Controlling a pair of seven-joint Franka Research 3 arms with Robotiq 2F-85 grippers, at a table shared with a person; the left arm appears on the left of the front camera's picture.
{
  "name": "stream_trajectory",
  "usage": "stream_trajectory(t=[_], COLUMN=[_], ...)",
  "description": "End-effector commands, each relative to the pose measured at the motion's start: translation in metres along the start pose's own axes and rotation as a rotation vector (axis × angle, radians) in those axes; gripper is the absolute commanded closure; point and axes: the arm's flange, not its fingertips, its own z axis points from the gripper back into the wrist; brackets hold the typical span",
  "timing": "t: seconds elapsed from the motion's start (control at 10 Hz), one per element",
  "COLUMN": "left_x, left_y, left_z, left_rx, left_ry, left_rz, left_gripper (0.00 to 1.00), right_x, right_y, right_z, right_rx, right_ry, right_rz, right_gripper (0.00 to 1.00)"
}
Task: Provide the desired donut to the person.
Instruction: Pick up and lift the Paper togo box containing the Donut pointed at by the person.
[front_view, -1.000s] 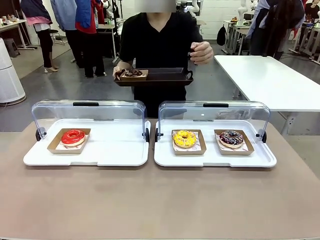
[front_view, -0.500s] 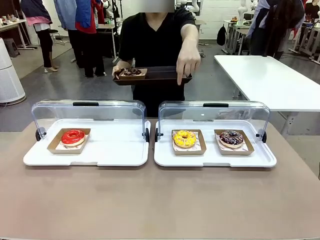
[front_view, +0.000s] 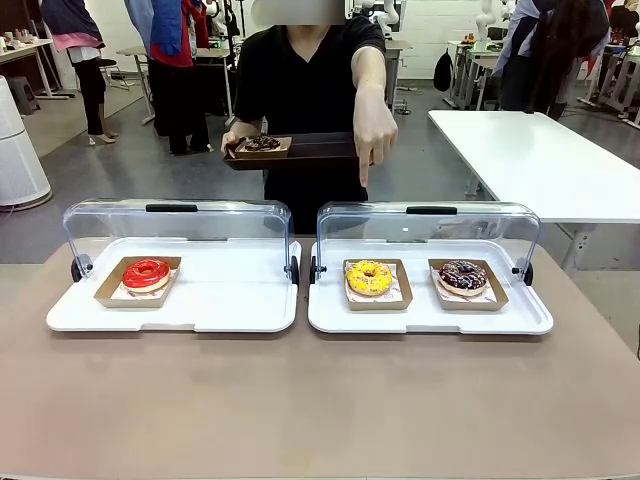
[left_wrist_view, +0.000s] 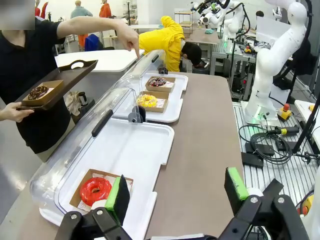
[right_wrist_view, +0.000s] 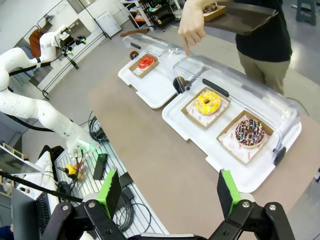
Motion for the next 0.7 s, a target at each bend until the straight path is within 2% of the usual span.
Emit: stream_trajectory(t=[0.0, 0.2, 0.3, 0.5, 0.6], left_x=[0.0, 0.0, 0.0, 0.0, 0.0], left_y=[-0.001, -0.001, -0.001, -0.001, -0.001], left_z=[0.0, 0.0, 0.0, 0.0, 0.0], left_rx=[0.0, 0.0, 0.0, 0.0, 0.0], left_ry=[-0.02, -0.02, -0.02, -0.02, -0.02], left_rz=[-0.01, -0.01, -0.01, -0.01, -0.01], left_gripper=[0.0, 0.0, 0.0, 0.0, 0.0], right_x=[0.0, 0.0, 0.01, 0.053, 0.069], right_y=[0.0, 0.0, 0.012, 0.052, 0.071], right_z=[-0.001, 0.0, -0.008, -0.053, -0.078], right_rx=[0.013, 0.0, -0.009, -0.051, -0.087], right_ry=[-0.009, 0.0, 0.071, 0.345, 0.441], right_rz=[0.006, 0.0, 0.081, 0.263, 0.321], right_gripper=[0.0, 0.0, 0.0, 0.0, 0.0])
